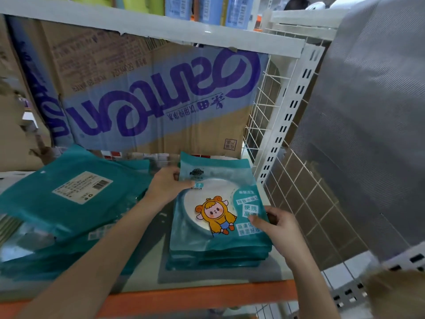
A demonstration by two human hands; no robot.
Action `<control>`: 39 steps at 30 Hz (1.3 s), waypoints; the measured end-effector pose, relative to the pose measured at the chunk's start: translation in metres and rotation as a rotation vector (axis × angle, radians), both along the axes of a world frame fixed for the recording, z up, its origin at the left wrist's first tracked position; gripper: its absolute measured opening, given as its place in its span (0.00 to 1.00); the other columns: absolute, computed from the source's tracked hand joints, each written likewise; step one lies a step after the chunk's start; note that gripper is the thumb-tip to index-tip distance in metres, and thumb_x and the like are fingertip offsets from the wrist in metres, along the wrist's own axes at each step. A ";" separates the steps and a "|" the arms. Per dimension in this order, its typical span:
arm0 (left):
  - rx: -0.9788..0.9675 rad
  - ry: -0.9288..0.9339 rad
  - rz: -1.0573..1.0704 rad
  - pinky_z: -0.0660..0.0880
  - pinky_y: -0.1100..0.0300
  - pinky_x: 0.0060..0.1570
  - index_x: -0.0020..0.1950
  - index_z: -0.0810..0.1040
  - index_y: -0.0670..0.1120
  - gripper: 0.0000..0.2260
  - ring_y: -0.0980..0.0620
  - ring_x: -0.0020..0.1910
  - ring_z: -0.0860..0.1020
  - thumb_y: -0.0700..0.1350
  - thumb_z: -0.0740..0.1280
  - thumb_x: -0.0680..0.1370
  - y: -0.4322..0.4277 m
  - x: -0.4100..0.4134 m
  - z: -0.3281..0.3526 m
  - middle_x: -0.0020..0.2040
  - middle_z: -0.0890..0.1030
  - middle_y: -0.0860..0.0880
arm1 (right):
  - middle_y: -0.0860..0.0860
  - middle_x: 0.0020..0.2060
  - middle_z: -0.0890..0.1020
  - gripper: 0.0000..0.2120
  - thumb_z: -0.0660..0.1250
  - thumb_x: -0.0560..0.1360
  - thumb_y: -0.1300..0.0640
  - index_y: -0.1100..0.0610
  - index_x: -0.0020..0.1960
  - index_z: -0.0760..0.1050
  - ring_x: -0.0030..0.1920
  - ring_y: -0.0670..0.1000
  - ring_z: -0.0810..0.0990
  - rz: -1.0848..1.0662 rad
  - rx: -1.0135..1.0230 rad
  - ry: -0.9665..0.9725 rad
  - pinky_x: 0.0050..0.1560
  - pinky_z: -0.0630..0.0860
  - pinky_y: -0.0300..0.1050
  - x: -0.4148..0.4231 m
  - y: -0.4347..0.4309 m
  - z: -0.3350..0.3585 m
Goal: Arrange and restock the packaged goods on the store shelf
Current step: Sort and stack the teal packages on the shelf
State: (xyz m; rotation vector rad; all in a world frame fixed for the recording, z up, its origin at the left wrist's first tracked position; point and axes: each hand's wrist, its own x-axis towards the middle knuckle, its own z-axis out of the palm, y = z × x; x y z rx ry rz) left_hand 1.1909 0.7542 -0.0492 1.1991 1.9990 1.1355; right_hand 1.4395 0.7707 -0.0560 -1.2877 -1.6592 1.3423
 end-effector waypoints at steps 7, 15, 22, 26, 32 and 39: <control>0.021 0.058 0.045 0.71 0.57 0.54 0.60 0.76 0.43 0.19 0.50 0.54 0.77 0.44 0.73 0.70 -0.001 0.002 -0.009 0.56 0.80 0.48 | 0.50 0.40 0.84 0.07 0.71 0.71 0.55 0.50 0.48 0.78 0.41 0.51 0.84 -0.024 0.054 -0.129 0.46 0.80 0.56 0.000 0.002 -0.008; 0.046 0.035 0.051 0.68 0.45 0.65 0.69 0.67 0.48 0.22 0.44 0.63 0.72 0.44 0.66 0.76 -0.008 0.013 -0.016 0.64 0.75 0.46 | 0.40 0.37 0.76 0.17 0.66 0.75 0.47 0.48 0.63 0.73 0.37 0.39 0.75 0.007 0.212 -0.350 0.30 0.67 0.34 0.002 -0.004 -0.001; 0.078 0.013 0.081 0.70 0.42 0.62 0.70 0.67 0.49 0.20 0.43 0.63 0.73 0.44 0.63 0.78 -0.010 0.018 -0.025 0.64 0.76 0.45 | 0.52 0.51 0.74 0.18 0.61 0.76 0.42 0.47 0.62 0.74 0.44 0.49 0.77 0.059 0.227 -0.451 0.37 0.72 0.40 0.004 0.000 -0.005; 0.087 0.000 0.113 0.68 0.44 0.65 0.73 0.63 0.48 0.21 0.43 0.65 0.71 0.42 0.60 0.79 -0.011 0.025 -0.026 0.66 0.73 0.45 | 0.52 0.51 0.73 0.17 0.60 0.76 0.42 0.50 0.60 0.74 0.45 0.49 0.78 0.084 0.201 -0.436 0.43 0.76 0.44 0.004 0.000 -0.007; 0.086 -0.012 0.094 0.66 0.50 0.66 0.73 0.62 0.47 0.20 0.45 0.67 0.69 0.41 0.58 0.80 -0.011 0.029 -0.023 0.68 0.71 0.45 | 0.52 0.52 0.75 0.16 0.60 0.77 0.43 0.50 0.59 0.74 0.44 0.48 0.78 0.074 0.216 -0.417 0.39 0.74 0.41 0.005 0.001 -0.012; 0.226 0.050 0.060 0.66 0.59 0.60 0.71 0.65 0.44 0.20 0.47 0.68 0.68 0.43 0.61 0.79 -0.031 0.025 0.000 0.66 0.70 0.49 | 0.54 0.63 0.72 0.28 0.61 0.76 0.42 0.54 0.72 0.63 0.61 0.53 0.74 -0.033 0.419 -0.534 0.59 0.73 0.52 -0.001 -0.005 0.001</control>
